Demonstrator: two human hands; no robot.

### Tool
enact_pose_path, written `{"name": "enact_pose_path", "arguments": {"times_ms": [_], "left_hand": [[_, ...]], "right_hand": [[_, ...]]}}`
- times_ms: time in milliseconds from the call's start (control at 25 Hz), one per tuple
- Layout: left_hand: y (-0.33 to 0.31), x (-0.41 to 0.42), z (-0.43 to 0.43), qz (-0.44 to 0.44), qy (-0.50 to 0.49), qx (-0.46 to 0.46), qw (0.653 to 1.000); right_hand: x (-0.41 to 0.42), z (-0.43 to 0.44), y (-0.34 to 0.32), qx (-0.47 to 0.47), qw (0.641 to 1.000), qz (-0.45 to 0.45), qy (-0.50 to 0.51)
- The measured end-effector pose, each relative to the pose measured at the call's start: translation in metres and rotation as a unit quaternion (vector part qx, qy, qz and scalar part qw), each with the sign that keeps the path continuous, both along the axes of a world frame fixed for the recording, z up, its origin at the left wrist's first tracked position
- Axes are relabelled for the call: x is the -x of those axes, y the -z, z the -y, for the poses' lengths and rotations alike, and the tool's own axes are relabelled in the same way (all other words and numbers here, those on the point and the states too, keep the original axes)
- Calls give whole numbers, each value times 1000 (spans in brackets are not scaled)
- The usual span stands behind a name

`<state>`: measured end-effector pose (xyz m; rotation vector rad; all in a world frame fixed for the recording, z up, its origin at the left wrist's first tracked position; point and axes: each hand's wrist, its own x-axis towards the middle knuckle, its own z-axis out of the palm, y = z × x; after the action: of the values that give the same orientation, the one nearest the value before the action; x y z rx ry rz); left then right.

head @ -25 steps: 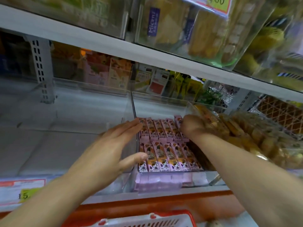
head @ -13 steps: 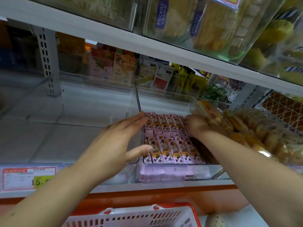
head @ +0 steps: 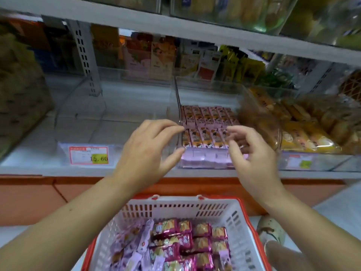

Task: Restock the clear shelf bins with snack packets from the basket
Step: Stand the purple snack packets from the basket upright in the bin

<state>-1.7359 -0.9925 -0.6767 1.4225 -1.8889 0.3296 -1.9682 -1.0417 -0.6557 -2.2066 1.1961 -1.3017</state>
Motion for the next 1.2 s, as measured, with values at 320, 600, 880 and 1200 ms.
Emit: {"name": "enact_pose_path", "arguments": {"times_ms": [320,600,880,1200], "left_hand": [[154,37,-132,72,13,-496,865],[208,23,-185,34,-122,-639,758],[197,59,-170,-126,-96,-578,801],[173,82,-144,-295,-75,-513,803]], "right_hand": [[39,-99,230,-443,776,-425,-145],[22,-128,253,-438,774,-435,-140],[5,-132,230,-597,769,-190,-125],[5,-119,194,-662,726,157,-100]]}}
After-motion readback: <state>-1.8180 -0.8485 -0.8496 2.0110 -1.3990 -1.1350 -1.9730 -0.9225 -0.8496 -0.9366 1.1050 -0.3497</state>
